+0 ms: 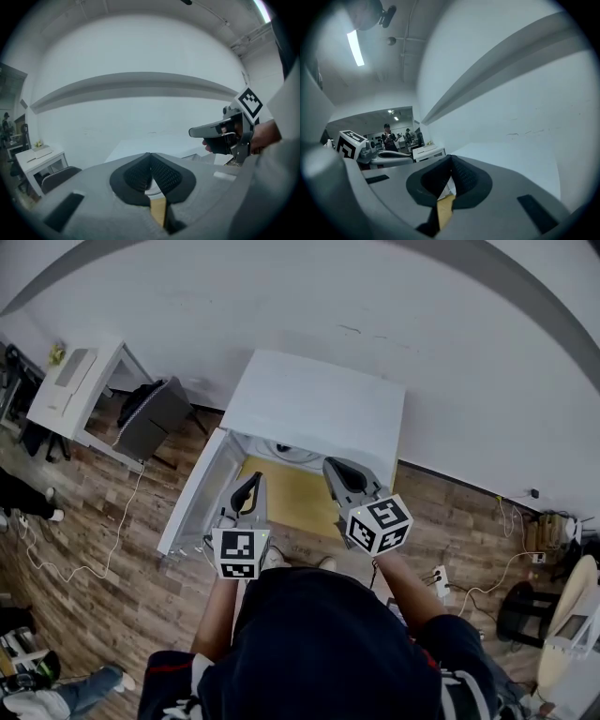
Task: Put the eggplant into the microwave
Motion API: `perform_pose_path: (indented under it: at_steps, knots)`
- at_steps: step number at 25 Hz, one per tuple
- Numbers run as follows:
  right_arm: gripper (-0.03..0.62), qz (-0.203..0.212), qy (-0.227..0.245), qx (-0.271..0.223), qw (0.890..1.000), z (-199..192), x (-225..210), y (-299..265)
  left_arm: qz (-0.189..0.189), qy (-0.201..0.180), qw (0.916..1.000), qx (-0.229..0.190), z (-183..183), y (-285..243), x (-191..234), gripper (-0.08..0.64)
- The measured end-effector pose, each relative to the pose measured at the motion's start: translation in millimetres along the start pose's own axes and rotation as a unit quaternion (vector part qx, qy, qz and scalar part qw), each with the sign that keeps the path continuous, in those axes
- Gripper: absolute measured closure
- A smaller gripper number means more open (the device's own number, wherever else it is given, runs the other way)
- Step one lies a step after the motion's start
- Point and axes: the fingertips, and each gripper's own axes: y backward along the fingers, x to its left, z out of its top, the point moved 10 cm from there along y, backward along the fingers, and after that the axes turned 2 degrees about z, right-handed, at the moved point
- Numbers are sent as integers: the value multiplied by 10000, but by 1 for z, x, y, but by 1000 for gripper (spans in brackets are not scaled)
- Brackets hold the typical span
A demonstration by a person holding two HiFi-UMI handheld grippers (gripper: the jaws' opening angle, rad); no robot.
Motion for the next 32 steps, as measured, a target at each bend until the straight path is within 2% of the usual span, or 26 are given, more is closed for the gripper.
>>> perform_pose_path:
  at_steps: [10,17,32]
  knots:
    - [581,-158,-10,-316,9994,9,3,14,-123,-117,9996,-228,14,-1,-7,545]
    - [581,-232,159,-289,9992,8,4,19,-219,-143,9993,-262,16,-4,-13,545]
    - [581,-219,154,-301,9992,5,6,14,-251,-154,9992,-261,15,1,-16,545]
